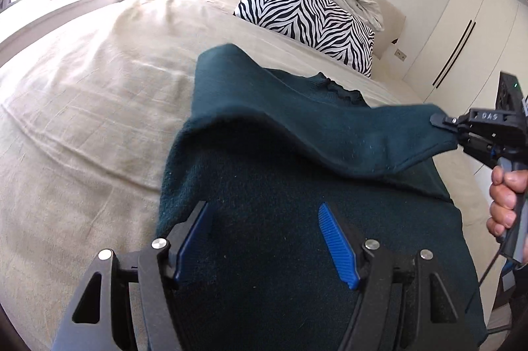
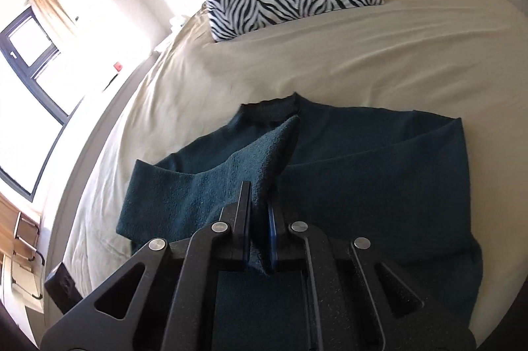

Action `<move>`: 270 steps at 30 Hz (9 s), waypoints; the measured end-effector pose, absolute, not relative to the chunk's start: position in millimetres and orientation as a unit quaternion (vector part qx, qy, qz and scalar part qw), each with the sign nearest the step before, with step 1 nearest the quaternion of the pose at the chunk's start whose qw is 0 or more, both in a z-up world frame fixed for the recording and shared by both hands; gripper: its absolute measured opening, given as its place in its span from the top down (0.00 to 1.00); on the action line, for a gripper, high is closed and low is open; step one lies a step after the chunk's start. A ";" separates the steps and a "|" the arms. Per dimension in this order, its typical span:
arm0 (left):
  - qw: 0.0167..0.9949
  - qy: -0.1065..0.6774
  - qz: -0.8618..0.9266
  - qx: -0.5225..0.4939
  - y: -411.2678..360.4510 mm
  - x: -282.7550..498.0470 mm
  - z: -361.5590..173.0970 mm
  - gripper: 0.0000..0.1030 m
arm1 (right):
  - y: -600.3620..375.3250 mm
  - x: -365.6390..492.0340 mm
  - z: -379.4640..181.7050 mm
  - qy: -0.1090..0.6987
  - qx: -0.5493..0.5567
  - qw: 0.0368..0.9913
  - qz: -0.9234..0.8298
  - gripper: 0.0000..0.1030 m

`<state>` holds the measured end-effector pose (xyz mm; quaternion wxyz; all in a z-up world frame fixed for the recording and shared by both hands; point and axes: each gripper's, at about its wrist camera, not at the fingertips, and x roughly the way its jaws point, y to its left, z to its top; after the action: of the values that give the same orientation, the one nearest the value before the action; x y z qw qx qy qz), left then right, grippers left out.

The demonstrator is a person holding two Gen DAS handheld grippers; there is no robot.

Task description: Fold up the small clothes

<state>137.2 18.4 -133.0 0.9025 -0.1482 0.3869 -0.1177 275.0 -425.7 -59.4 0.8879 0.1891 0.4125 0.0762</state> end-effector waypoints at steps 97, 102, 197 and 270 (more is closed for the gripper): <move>0.756 0.553 -0.222 -0.269 114.5 -48.5 -151.7 0.42 | -587.1 -123.9 -165.1 0.471 0.387 0.793 0.001 0.48; 0.753 0.560 -0.212 -0.275 119.6 -43.8 -155.3 0.55 | -593.3 -127.1 -166.2 0.468 0.402 0.787 0.004 0.51; 0.793 0.473 -0.145 -0.356 102.7 348.6 -133.6 0.93 | -648.4 330.5 -137.4 0.367 0.407 0.834 -0.065 0.92; 0.869 0.443 -0.116 -0.186 91.1 168.3 -147.3 0.93 | -577.0 165.0 -139.9 0.428 0.188 0.880 -0.083 0.95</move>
<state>168.3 91.1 -147.3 0.8694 -0.1862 0.4427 -0.1160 165.0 -577.0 -139.9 0.8802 0.1876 0.4281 -0.0827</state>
